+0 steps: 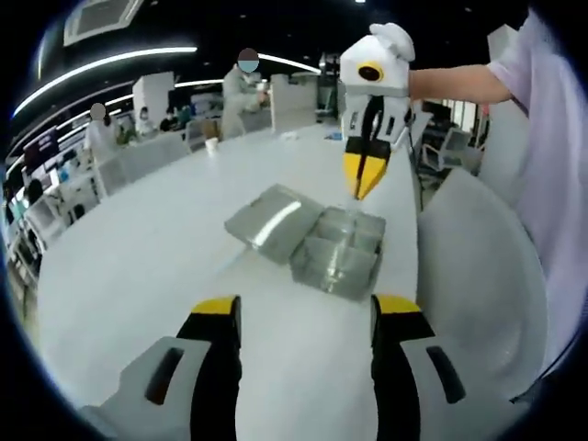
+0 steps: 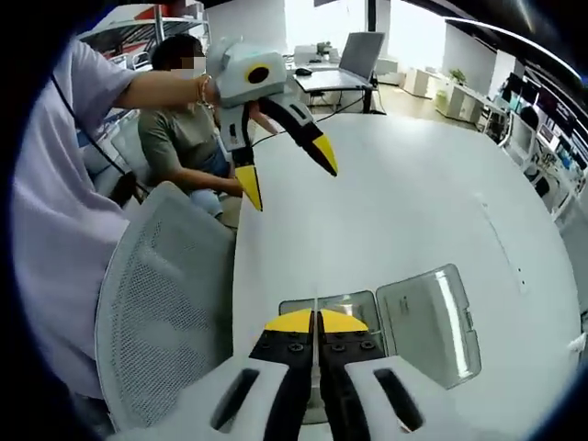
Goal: Insert the divider into the dual guide fixture by aligning both edges with the guide slots and pushing it downward to the bottom, including one-sided entry, uneven engagement, binding, and posture correction.
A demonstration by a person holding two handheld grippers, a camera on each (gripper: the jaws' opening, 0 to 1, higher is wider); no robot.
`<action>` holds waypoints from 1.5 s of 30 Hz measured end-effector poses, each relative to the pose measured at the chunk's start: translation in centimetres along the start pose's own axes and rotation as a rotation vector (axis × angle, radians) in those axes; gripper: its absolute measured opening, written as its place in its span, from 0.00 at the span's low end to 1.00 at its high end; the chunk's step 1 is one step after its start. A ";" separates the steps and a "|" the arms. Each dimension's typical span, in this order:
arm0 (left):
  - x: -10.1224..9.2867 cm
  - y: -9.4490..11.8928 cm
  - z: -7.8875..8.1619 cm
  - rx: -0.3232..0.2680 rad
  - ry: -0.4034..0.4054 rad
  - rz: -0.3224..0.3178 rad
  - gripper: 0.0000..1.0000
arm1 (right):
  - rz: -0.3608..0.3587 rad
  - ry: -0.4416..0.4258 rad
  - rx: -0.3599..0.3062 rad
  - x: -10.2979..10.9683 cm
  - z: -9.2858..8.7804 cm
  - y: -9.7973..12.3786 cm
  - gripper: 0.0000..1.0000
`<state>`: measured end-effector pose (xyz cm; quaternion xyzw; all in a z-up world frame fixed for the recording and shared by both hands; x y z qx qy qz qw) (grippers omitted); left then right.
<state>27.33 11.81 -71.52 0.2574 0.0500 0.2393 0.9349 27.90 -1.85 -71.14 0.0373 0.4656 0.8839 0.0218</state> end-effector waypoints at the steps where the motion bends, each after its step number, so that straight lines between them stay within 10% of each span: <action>1: 0.0 0.1 -0.1 0.001 0.001 -0.003 0.55 | 0.008 -0.001 0.011 -0.1 0.0 -0.2 0.00; 17: 0.7 1.5 -1.2 0.012 -0.007 -0.019 0.55 | 0.073 0.092 0.188 -1.4 -1.0 -3.1 0.00; 45: 1.3 3.8 -1.1 0.016 -0.005 0.006 0.54 | 0.108 0.055 0.247 -1.7 -2.5 -4.8 0.00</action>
Point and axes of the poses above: the point that each gripper's makers call its tool centre point, and the gripper's own axes: y roughly backward along the fingers, x roughly to its left, z roughly out of its top, the point moved 2 cm from there along y, roughly backward along the fingers, and after that the axes turned 2 degrees about z, right-handed, at the moved point
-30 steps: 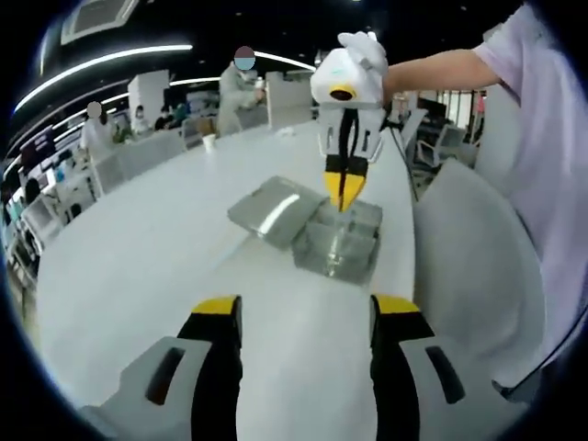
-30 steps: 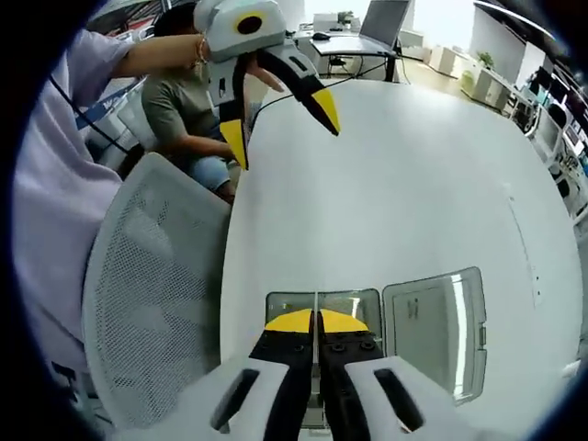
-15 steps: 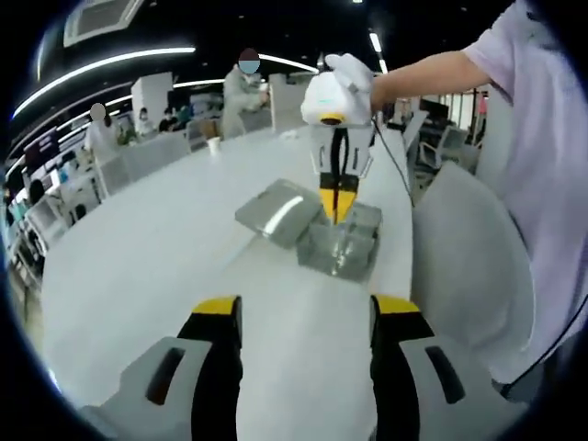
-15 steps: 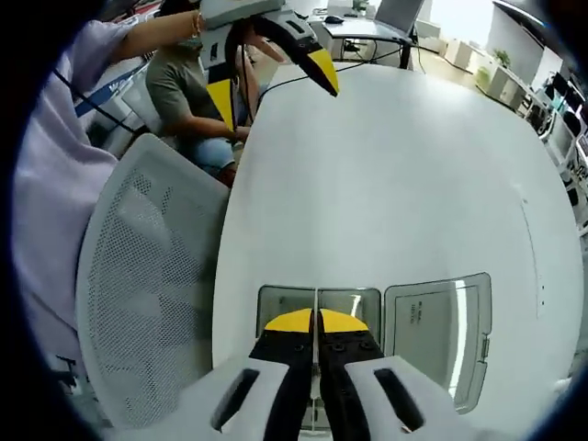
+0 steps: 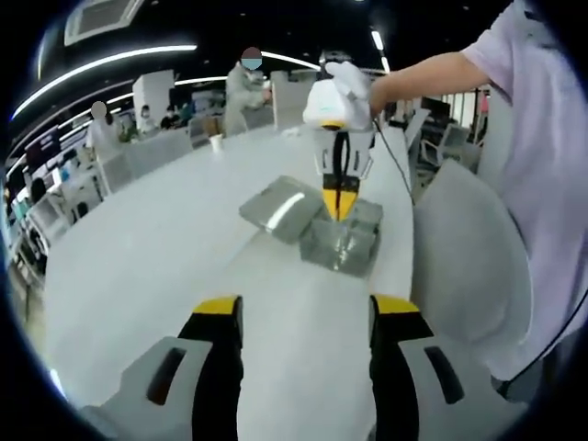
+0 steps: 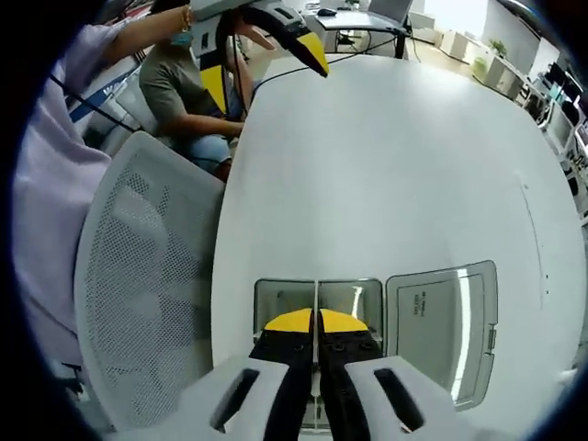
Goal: Insert the divider into the dual guide fixture by aligning both edges with the guide slots and pushing it downward to the bottom, including one-sided entry, uneven engagement, binding, and posture correction.
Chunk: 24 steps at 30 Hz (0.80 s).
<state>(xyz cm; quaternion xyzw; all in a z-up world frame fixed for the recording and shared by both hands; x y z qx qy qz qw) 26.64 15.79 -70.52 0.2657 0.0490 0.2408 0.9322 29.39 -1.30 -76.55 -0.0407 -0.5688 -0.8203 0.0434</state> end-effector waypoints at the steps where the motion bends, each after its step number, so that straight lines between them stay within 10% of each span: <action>1: 0.0 0.1 0.1 0.000 -0.002 0.000 0.54 | -0.001 0.000 0.000 0.0 -0.1 0.0 0.00; 24: -0.6 1.5 2.6 -0.032 -0.013 -0.012 0.52 | 0.010 -0.023 -0.058 -0.1 0.0 -0.3 0.00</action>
Point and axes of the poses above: the point that each gripper's makers call its tool centre point, and the gripper's own axes: y roughly backward along the fingers, x roughly to its left, z roughly out of its top, the point moved 2 cm from there along y, roughly backward along the fingers, and after that the axes turned 2 degrees about z, right-handed, at the moved point
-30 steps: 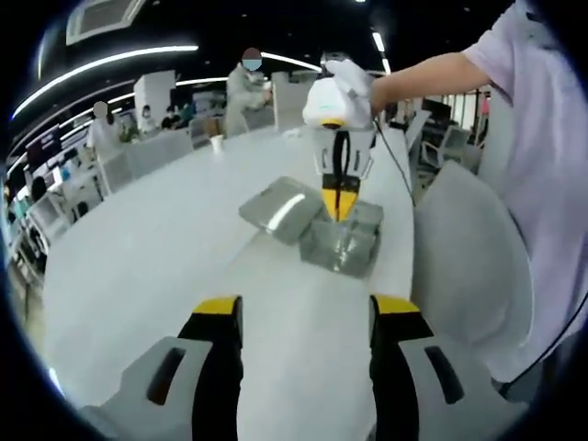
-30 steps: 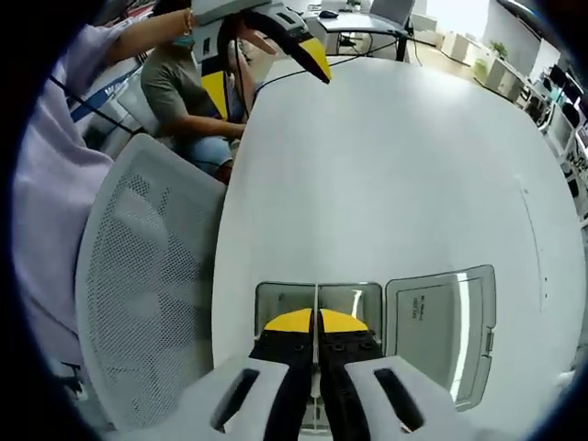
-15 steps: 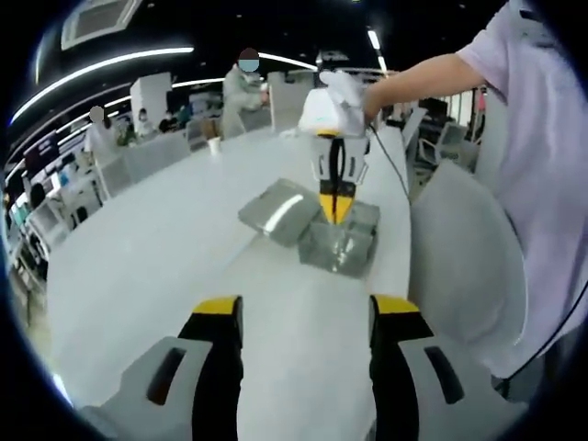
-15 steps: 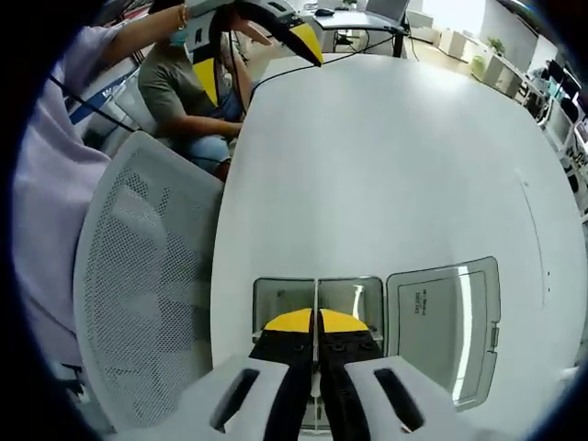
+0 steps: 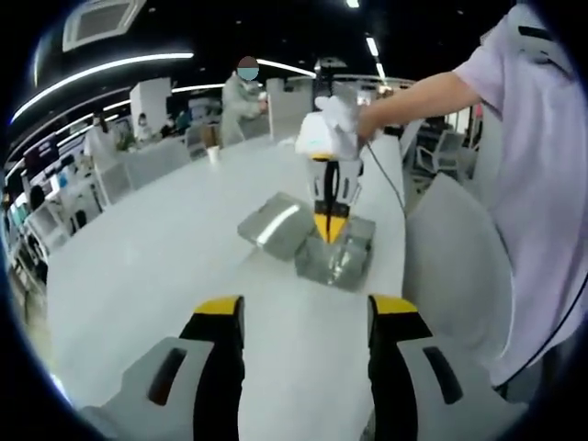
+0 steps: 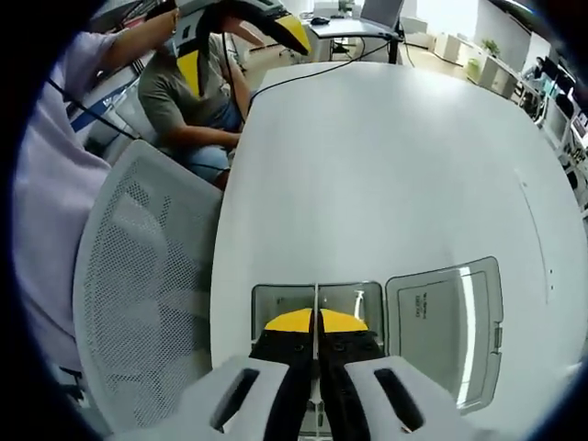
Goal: Insert the divider into the dual guide fixture by aligning both edges with the guide slots and pushing it downward to the bottom, including one-sided entry, uneven engagement, binding, and posture correction.
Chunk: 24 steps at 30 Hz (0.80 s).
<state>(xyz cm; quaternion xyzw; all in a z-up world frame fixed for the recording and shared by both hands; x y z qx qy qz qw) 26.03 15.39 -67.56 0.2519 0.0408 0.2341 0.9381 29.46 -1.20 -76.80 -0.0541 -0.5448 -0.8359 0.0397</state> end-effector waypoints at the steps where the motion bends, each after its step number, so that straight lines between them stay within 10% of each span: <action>1: 0.0 0.0 0.0 0.002 0.000 0.000 0.52 | -0.002 0.002 -0.001 0.0 0.0 0.0 0.00; 24: -0.2 -0.5 -1.0 0.026 0.034 0.004 0.50 | 0.003 -0.022 -0.123 0.0 0.1 -0.1 0.00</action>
Point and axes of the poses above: the point that each gripper's makers call its tool centre point, and the gripper's own axes: y roughly backward along the fingers, x roughly to its left, z roughly out of its top, the point moved 2 cm from there along y, roughly backward along the fingers, and after that the axes turned 2 degrees about z, right-handed, at the moved point
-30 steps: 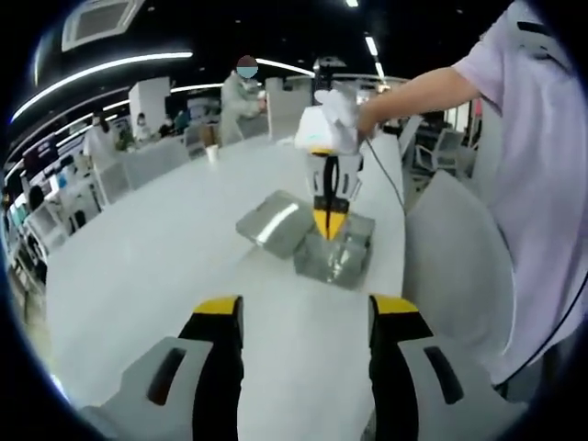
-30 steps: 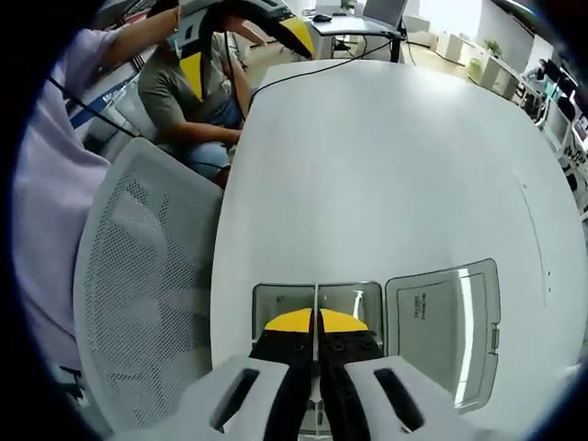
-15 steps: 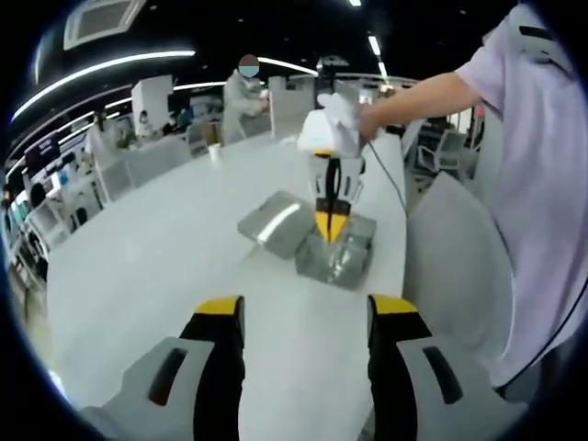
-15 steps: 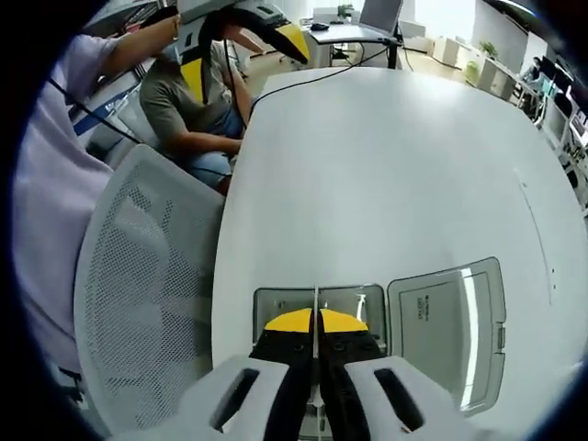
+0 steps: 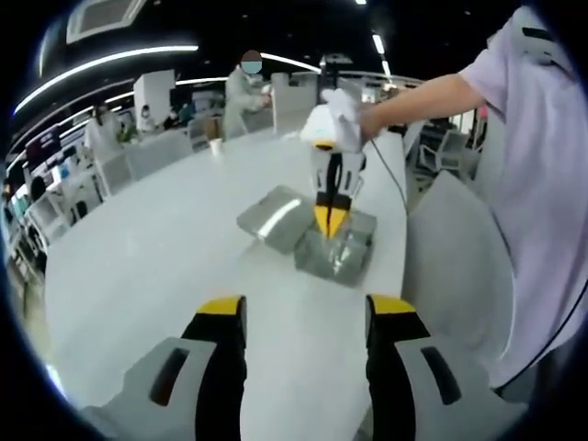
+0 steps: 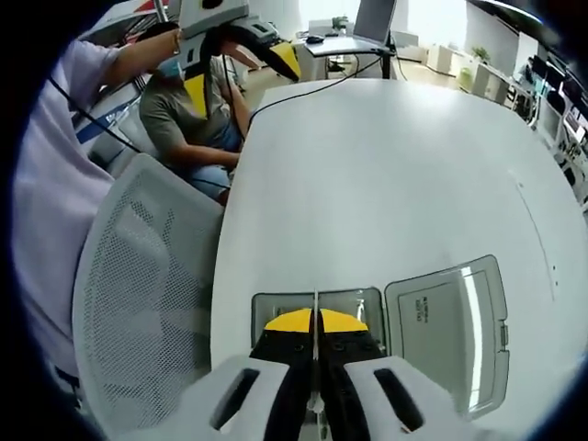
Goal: Insert the divider into the dual guide fixture by aligning both edges with the guide slots and pushing it downward to the bottom, including one-sided entry, uneven engagement, binding, and posture correction.
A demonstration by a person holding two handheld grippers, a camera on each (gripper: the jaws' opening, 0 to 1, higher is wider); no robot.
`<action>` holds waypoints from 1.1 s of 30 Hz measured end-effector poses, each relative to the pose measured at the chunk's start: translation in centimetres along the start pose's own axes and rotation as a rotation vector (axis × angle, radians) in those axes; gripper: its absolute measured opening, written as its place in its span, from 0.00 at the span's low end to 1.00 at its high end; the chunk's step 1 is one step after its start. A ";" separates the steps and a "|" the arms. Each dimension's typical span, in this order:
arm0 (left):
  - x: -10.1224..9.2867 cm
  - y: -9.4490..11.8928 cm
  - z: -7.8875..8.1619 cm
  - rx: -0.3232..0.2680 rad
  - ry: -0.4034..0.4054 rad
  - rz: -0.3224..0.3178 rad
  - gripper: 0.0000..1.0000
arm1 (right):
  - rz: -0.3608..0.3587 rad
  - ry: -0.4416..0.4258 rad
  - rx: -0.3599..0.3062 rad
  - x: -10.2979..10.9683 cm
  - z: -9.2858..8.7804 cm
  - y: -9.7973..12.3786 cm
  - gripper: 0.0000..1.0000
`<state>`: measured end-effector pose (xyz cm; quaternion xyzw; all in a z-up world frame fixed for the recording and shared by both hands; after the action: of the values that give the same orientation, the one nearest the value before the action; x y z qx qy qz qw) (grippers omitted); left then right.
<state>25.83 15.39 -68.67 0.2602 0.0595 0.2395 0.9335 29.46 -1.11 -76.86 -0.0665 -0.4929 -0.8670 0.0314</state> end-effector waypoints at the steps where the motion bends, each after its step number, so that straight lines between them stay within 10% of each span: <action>1: 0.0 0.0 0.0 0.002 -0.001 0.000 0.50 | -0.003 0.000 0.001 0.0 -0.2 -0.1 0.00; 33: -0.1 -0.2 -0.1 0.029 0.015 0.004 0.47 | 0.035 0.036 -0.107 -0.1 -0.6 -0.2 0.00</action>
<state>25.79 15.19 -68.90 0.2719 0.0691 0.2425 0.9287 29.47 -1.54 -77.38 -0.0612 -0.4438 -0.8925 0.0518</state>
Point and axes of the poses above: the point that each gripper's makers call its tool centre point, and the gripper's own axes: y roughly backward along the fingers, x roughly to its left, z roughly out of its top, the point moved 2 cm from there along y, roughly backward along the fingers, and after that the axes turned 2 degrees about z, right-handed, at the moved point
